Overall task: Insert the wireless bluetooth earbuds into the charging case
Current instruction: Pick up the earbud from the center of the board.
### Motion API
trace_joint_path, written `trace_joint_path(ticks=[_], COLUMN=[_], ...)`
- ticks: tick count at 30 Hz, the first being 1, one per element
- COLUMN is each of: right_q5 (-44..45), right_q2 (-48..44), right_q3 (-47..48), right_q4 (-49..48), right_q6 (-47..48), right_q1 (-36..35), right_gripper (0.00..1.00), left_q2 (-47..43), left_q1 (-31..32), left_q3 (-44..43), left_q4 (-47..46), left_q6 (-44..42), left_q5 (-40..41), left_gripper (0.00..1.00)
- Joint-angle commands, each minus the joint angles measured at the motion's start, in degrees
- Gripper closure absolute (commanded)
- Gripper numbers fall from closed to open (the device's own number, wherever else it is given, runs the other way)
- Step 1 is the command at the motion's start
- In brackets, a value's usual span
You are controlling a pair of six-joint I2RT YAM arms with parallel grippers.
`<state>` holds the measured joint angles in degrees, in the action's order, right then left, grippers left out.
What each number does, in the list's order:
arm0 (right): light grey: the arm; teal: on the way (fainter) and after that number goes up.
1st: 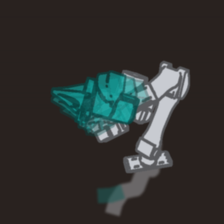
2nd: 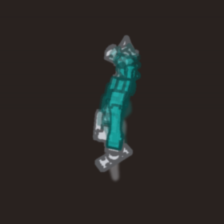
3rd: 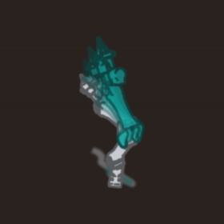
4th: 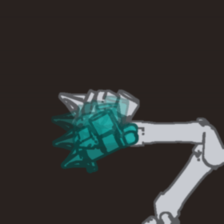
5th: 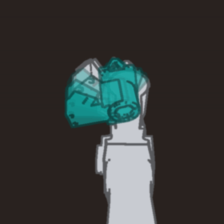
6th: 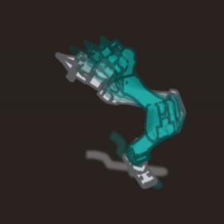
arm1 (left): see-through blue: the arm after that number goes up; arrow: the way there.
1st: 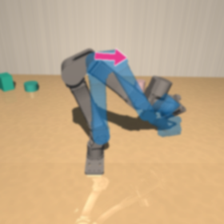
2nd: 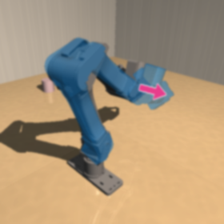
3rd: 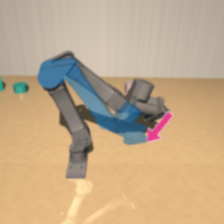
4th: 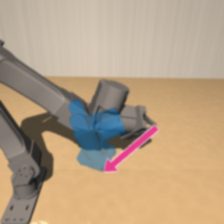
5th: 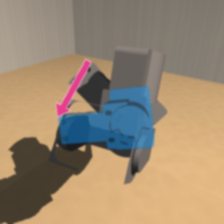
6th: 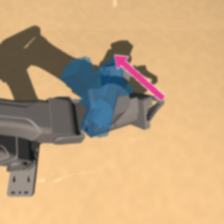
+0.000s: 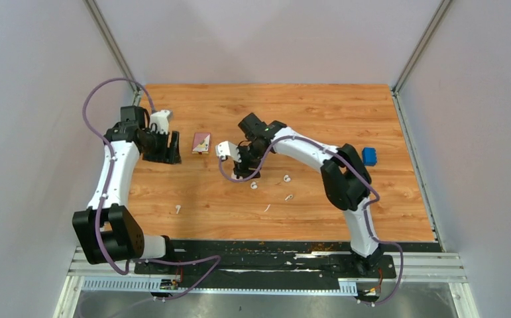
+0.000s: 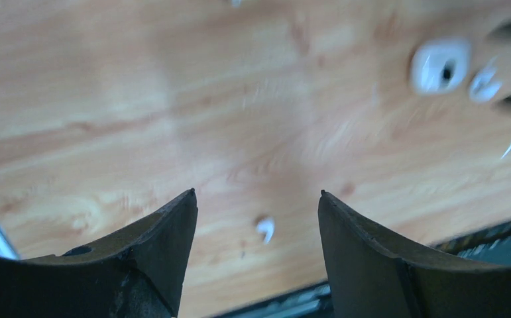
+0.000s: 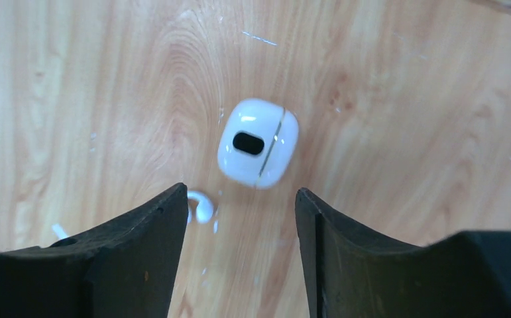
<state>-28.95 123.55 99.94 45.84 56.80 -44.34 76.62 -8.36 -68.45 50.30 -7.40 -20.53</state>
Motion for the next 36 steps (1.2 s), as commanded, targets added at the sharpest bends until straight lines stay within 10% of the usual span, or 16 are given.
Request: trace_joint_path(ticks=[1, 15, 36], right_q5=[-4.77, -3.12, -1.11], right_q2=[-13.57, -32.03, -33.46], right_q3=[-0.85, -7.42, -10.34], right_q4=[1.91, 5.83, 5.44], right_q6=[-6.30, -9.14, -7.75], right_q1=[3.36, 12.19, 13.33], right_gripper=[0.38, 0.39, 0.41], left_q2=[0.27, 7.73, 9.20], left_q1=[-0.25, 6.65, 13.46], left_q3=[3.50, 17.37, 24.66], left_q4=[15.80, 6.80, -0.92], left_q6=[-23.88, -43.70, -34.35], left_q5=[5.11, 7.74, 11.42], left_gripper=[0.25, 0.41, 0.54])
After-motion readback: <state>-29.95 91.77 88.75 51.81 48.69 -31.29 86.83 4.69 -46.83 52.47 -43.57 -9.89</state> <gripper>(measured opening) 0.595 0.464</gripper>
